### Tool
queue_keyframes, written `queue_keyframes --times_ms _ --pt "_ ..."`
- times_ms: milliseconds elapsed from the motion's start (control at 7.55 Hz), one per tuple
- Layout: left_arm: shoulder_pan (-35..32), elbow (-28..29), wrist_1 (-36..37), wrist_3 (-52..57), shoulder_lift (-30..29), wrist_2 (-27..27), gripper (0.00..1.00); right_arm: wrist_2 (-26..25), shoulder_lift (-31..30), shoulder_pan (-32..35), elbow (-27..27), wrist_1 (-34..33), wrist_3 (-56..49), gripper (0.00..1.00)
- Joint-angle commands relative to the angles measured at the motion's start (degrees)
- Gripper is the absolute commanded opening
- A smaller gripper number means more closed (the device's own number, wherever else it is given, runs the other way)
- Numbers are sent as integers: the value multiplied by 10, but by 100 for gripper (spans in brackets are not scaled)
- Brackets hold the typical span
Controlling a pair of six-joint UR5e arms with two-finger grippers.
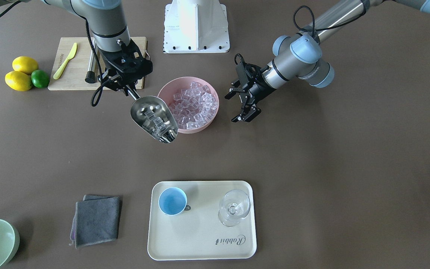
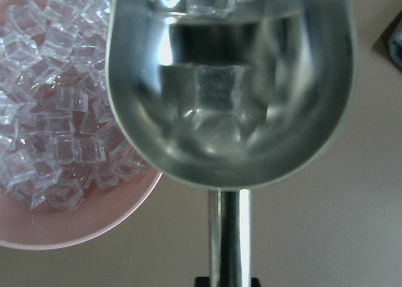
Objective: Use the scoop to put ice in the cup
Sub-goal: 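Lift the filled scoop and carry it to the light-blue cup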
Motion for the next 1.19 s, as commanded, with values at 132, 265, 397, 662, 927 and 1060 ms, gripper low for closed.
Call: queue_keyframes --times_ms 132,265,397,662,927,1060 --pt "0 0 0 0 1 0 98 155 96 85 -163 -4 3 0" --pt "0 0 0 0 1 0 98 207 132 104 -225 -5 2 0" --pt "0 0 0 -1 1 0 98 238 156 114 -266 -7 1 0" --pt "0 0 0 -1 0 2 98 267 205 119 -308 -78 -11 0" --pt "0 0 1 -1 0 2 98 303 225 125 -319 -150 -26 0" --pt "0 0 0 -1 0 2 98 315 235 128 -323 -173 -28 0"
